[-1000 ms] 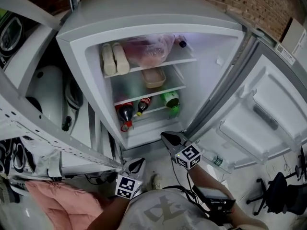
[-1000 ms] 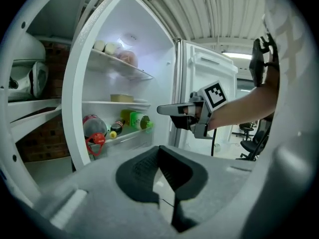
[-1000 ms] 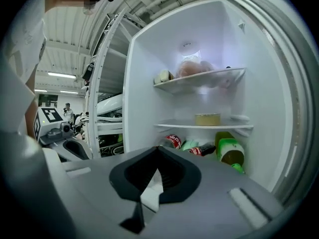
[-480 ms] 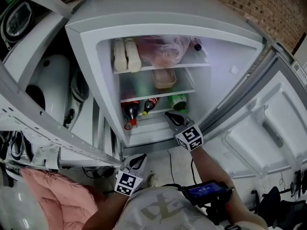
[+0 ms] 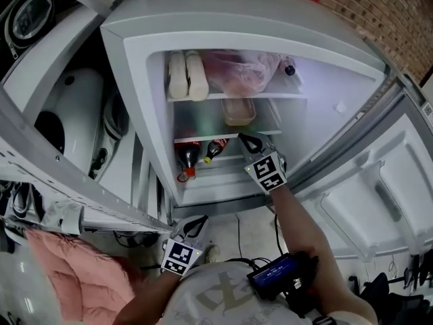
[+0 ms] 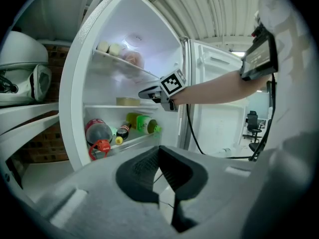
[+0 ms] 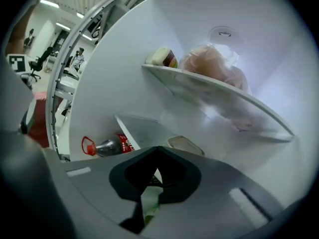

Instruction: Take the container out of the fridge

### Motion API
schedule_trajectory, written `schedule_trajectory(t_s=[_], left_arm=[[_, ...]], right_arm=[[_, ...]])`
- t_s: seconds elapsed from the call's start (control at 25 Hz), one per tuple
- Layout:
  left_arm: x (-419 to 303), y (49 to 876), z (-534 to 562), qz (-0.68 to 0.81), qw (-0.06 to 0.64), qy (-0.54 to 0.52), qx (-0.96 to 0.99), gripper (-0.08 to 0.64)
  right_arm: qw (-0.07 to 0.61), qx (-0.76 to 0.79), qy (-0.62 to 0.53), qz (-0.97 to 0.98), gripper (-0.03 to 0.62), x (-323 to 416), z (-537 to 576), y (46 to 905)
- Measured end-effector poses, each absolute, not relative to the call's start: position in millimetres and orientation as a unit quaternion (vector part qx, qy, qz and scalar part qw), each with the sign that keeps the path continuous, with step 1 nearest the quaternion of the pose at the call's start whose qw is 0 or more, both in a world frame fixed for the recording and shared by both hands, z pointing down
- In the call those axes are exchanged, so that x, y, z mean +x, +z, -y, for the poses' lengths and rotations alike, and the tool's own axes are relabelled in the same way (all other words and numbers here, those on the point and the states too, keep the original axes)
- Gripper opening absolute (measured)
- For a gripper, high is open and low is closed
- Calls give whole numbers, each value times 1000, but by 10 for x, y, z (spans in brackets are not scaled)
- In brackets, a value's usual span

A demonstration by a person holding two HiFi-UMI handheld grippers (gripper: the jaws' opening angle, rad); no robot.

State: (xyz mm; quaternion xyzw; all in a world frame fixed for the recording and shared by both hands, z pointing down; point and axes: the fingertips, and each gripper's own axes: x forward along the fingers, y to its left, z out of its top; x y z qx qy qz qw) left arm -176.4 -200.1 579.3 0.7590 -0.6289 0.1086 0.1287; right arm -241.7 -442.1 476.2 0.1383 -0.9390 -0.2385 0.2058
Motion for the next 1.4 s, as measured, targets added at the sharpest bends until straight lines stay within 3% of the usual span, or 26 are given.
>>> schedule_trajectory(t_s=[0.12,0.2,0.48,0.8,0.96,1.08,1.4], left_arm=[[-1788,5790,2025,633,128,108,756,2],[-1806,5792,2034,636,129,108,753,2],[-1874,5818,2078,646,130,107,745,2],[-1917,5831,2140,654,131,108,737,2],[-1937,5830,2143,658,133,109,733,2],[-1950,5837,2137,662,135,110,729,2],[-1951,5828,2107,659,138,112,731,2]], right_arm=[[242,146,-289,915,11,-2532,4569,4747],[270,148,-321,896,69,-2598,4665,4768],[347,130,-411,833,167,-2771,4896,4901],[408,97,-421,804,289,-2849,5112,5075],[415,83,-413,806,288,-2903,5154,5095],[420,75,-399,812,222,-2926,5165,5134],[413,88,-402,812,187,-2893,5088,5108]])
